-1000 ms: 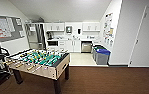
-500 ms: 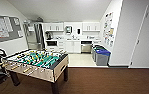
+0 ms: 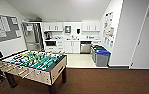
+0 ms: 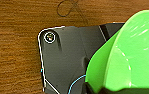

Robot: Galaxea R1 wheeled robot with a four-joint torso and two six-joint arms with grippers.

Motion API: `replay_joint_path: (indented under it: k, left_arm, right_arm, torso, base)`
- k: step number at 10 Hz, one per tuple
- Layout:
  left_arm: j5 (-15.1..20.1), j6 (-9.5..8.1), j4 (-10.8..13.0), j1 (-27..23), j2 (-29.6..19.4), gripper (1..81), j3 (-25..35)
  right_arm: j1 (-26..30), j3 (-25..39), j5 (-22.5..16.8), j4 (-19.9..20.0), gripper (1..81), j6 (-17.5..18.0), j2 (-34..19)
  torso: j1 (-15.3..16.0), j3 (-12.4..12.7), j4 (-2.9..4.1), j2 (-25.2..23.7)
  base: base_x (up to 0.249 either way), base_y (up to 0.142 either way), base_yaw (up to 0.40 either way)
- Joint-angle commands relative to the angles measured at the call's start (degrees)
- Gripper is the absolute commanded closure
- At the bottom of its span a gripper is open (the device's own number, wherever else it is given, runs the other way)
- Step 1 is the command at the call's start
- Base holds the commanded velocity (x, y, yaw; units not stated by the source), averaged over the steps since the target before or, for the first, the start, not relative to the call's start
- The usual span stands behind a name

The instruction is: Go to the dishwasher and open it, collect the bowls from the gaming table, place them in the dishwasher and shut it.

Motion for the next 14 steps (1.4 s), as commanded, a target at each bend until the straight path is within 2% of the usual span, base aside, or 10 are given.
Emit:
replay_joint_path:
  k: [1,14]
  left_arm:
    - [2.1,0.14,0.1,-2.9,-1.1,81.1,0.3]
    - [2.0,0.23,0.1,-3.0,-0.8,81.1,0.2]
  right_arm:
    - [2.4,-0.5,-2.1,-0.5,81.1,-0.2,-0.7]
    - [2.5,-0.6,-2.1,-0.4,81.1,-0.1,-0.5]
  torso:
    - [0.0,0.0,0.00,0.0]
    - [0.0,0.0,0.00,0.0]
  base:
    - [0.125,0.000,0.000]
    - [0.122,0.000,0.000]
